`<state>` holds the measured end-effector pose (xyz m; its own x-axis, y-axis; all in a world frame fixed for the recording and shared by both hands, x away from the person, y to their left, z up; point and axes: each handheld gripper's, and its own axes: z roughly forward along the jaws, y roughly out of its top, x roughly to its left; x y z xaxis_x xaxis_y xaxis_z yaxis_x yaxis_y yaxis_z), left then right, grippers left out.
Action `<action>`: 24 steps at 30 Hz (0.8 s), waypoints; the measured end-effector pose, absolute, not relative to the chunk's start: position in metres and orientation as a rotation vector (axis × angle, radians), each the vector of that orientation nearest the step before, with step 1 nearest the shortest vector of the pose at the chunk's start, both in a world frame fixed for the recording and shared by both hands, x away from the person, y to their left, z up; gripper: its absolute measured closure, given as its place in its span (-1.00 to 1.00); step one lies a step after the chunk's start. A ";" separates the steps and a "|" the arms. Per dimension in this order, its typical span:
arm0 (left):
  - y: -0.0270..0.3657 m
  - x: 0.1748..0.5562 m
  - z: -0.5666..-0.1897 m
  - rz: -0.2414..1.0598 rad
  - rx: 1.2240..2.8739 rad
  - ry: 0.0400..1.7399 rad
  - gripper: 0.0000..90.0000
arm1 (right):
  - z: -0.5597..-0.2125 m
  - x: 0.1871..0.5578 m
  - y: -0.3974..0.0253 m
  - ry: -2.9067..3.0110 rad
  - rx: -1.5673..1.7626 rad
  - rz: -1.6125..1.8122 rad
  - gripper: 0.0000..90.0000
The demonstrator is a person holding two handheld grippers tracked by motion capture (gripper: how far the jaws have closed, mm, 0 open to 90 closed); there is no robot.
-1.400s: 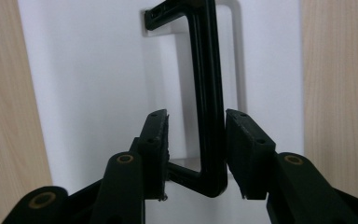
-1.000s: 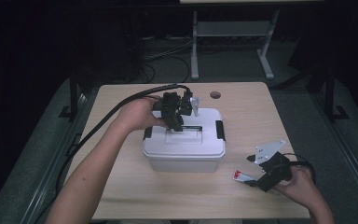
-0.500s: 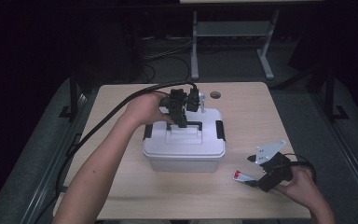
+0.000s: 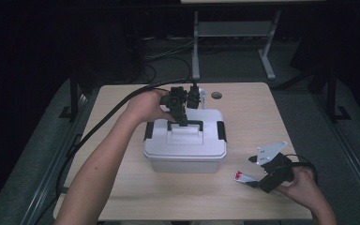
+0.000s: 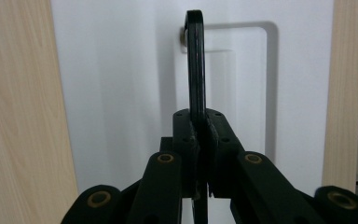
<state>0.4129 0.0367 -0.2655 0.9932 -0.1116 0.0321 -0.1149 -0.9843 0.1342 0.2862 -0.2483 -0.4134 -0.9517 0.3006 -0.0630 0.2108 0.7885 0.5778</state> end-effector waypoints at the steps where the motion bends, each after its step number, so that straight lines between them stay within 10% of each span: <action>1: 0.037 0.413 -0.265 0.032 2.999 -0.169 0.87 | -0.414 0.286 -0.248 2.826 0.407 0.886 -0.62; 24: 0.039 0.411 -0.255 0.035 2.992 -0.176 0.89 | -0.415 0.287 -0.247 2.831 0.400 0.873 -0.62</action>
<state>0.4108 0.0391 -0.2546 0.9929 -0.1148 0.0313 -0.1181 -0.9828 0.1421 0.2872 -0.2470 -0.4151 -0.9530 0.2958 -0.0654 0.2076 0.7948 0.5702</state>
